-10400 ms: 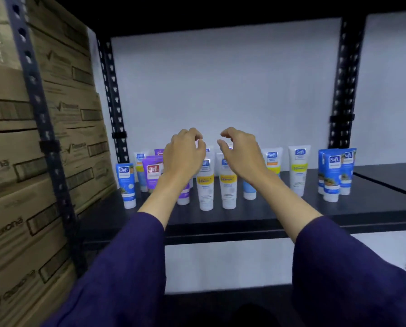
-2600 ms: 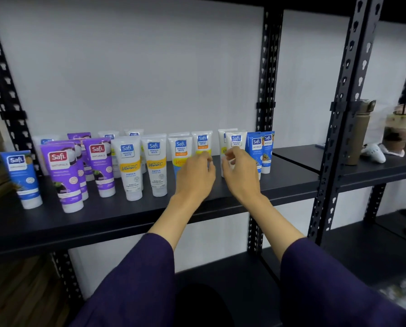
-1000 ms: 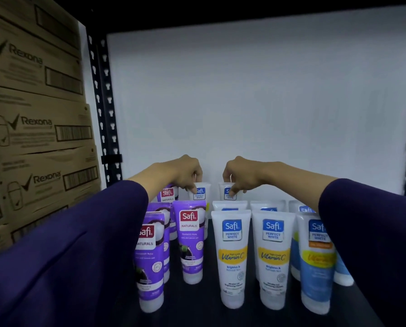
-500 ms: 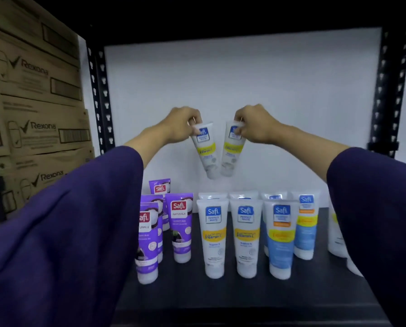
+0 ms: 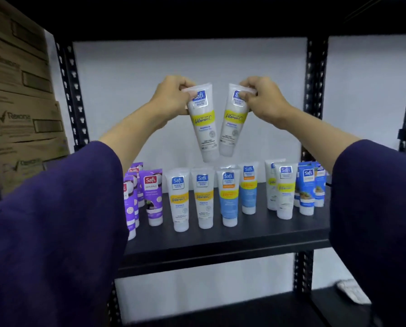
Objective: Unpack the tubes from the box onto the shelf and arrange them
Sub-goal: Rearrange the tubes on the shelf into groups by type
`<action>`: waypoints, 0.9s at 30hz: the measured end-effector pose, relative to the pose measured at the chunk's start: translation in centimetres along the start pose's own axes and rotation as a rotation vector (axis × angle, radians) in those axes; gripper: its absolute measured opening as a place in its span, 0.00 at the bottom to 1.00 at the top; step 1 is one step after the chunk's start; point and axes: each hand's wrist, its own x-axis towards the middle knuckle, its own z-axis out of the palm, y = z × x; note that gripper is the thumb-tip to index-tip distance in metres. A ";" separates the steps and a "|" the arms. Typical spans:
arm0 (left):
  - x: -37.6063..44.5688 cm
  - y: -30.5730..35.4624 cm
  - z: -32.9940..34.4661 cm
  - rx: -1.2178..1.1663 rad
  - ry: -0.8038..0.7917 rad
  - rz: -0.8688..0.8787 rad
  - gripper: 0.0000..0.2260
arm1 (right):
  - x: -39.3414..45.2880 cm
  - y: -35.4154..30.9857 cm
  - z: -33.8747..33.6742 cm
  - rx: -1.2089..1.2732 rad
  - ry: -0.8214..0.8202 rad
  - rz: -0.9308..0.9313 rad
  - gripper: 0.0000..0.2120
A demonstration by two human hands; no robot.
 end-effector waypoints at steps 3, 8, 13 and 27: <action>-2.0 0.2 3.3 -0.029 -0.042 -0.013 0.06 | -3.0 1.2 -1.9 -0.075 -0.042 0.002 0.08; -5.5 -0.7 9.3 0.025 -0.084 -0.003 0.06 | -8.3 3.9 -4.1 -0.167 -0.094 0.035 0.10; -8.7 -2.7 14.3 0.026 -0.065 -0.002 0.06 | -12.3 7.0 -3.9 -0.196 -0.138 0.080 0.11; -12.3 -7.3 19.7 -0.101 0.059 -0.065 0.19 | -16.9 11.8 -0.1 0.101 0.011 0.157 0.23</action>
